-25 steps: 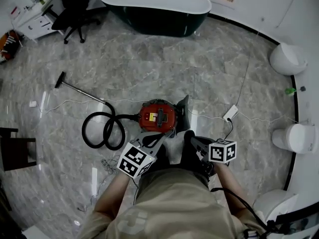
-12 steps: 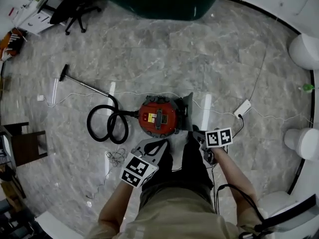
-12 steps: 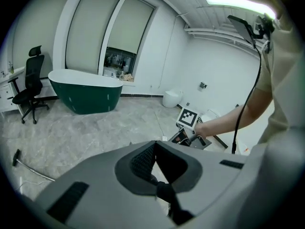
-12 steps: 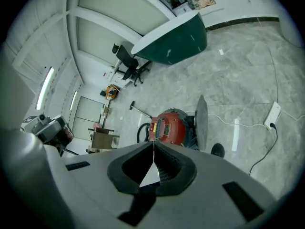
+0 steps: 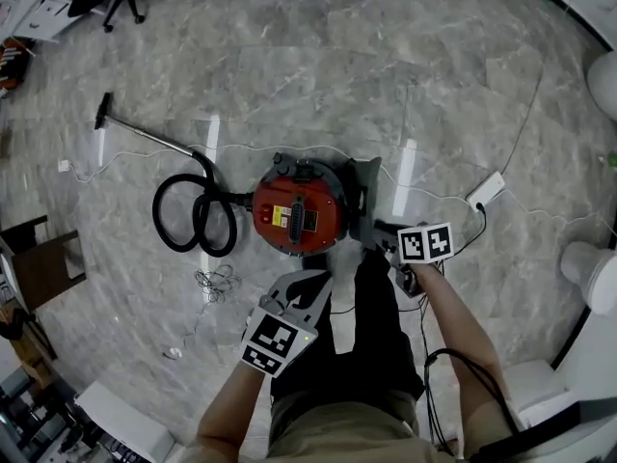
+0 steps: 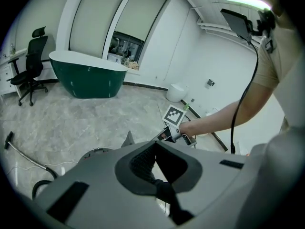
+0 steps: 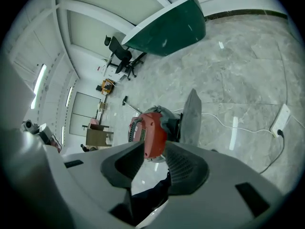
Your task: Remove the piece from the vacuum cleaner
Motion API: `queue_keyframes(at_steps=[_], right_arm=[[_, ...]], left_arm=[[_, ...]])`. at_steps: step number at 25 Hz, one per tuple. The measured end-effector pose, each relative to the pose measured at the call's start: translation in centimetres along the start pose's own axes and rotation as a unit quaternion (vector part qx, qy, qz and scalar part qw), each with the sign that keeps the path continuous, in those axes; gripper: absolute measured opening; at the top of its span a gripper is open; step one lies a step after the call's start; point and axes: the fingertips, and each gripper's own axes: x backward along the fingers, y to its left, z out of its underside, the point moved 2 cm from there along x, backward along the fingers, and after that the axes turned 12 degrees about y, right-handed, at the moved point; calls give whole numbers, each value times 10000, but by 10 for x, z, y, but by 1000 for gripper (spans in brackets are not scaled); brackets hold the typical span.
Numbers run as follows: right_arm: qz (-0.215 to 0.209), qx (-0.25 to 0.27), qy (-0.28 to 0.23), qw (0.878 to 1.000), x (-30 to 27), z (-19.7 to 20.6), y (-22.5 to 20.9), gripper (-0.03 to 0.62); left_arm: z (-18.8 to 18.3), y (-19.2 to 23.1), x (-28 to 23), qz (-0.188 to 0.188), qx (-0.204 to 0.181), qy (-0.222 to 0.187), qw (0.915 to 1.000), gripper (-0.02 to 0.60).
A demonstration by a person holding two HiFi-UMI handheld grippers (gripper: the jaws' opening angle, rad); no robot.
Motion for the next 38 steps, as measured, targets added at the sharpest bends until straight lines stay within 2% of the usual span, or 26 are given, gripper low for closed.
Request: queue_keyframes(at_steps=[1, 3, 6, 9, 19, 22, 28, 33, 38], right_arm=[[-26, -55, -30, 10000, -7, -3, -7, 146], [17, -137, -19, 9999, -23, -7, -22, 234], [217, -135, 68, 9996, -48, -11, -44, 299], [253, -115, 154, 9995, -70, -14, -57, 318], [595, -192, 213, 9978, -121, -35, -93, 319], [852, 54, 309, 9959, -127, -36, -101, 319], [921, 445, 625, 9928, -135, -34, -106, 319], [1098, 617, 623, 9901, -132, -32, -110, 313], [1080, 596, 687, 9900, -131, -30, -112, 232]], left_arm=[[4, 3, -9, 30, 26, 7, 10000, 2], [11, 9, -26, 80, 107, 11, 9999, 2], [24, 19, -47, 120, 224, 3, 9997, 2], [39, 26, -64, 190, 355, 28, 9992, 2], [84, 48, -92, 282, 643, 236, 9973, 2], [91, 54, -95, 276, 725, 256, 9967, 2], [94, 58, -103, 318, 824, 281, 9957, 2], [89, 58, -107, 368, 815, 291, 9956, 3], [85, 59, -112, 395, 809, 315, 9954, 2]])
